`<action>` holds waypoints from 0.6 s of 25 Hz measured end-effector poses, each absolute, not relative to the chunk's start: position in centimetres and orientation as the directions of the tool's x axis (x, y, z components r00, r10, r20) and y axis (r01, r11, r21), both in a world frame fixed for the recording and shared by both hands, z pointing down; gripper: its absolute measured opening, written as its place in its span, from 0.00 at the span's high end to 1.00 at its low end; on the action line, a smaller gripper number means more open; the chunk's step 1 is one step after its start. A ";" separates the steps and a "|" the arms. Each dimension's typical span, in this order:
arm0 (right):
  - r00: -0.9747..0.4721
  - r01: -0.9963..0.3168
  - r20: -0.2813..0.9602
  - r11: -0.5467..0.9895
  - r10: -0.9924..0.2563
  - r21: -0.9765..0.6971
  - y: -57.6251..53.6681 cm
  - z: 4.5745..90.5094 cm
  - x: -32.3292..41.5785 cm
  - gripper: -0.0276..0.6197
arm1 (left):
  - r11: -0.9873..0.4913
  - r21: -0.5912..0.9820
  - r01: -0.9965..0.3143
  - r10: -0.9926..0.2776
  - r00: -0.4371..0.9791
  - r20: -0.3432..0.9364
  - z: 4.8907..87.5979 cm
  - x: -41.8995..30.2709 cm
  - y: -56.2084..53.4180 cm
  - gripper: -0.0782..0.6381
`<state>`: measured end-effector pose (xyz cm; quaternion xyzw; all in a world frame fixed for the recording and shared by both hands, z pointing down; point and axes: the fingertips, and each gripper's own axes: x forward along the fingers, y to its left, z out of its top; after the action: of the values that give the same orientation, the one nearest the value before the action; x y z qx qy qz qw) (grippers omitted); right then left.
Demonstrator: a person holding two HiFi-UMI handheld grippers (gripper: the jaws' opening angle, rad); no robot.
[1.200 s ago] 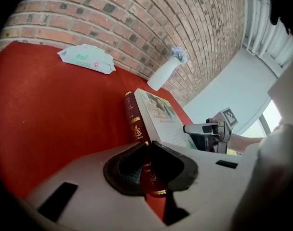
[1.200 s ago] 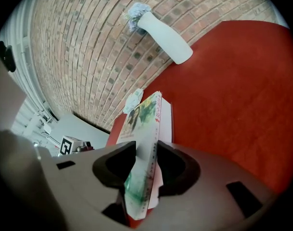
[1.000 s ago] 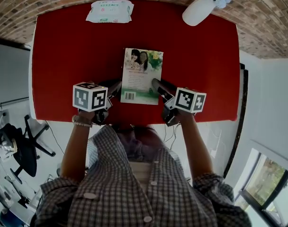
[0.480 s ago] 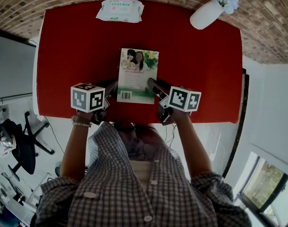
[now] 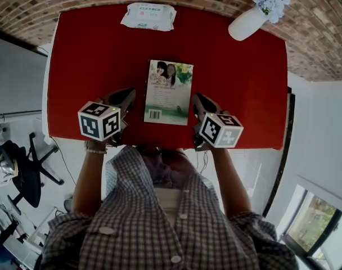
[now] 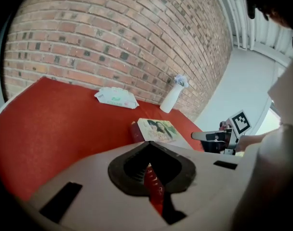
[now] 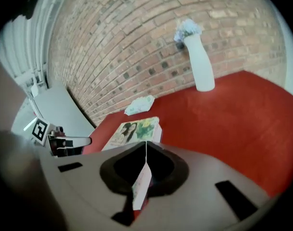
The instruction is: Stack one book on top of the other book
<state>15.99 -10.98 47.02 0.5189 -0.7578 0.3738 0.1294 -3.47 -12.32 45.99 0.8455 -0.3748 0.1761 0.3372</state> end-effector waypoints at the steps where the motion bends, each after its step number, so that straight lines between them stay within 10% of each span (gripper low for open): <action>1: -0.404 -0.900 0.565 0.201 -0.719 -0.387 -11.1 46.0 16.4 0.94 | -0.502 0.420 -0.756 -0.536 0.653 0.535 45.2 -3.7 -12.5 0.88; 15: -0.397 -0.918 0.373 0.357 -0.839 -0.175 -10.6 36.1 14.3 0.95 | -0.635 0.261 -0.727 -0.645 0.685 0.339 35.7 -3.0 -12.6 0.88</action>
<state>14.30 -10.58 36.10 0.5379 -0.8163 0.1797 0.1098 -3.04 -12.62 35.73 0.8977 -0.3822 0.1073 0.1910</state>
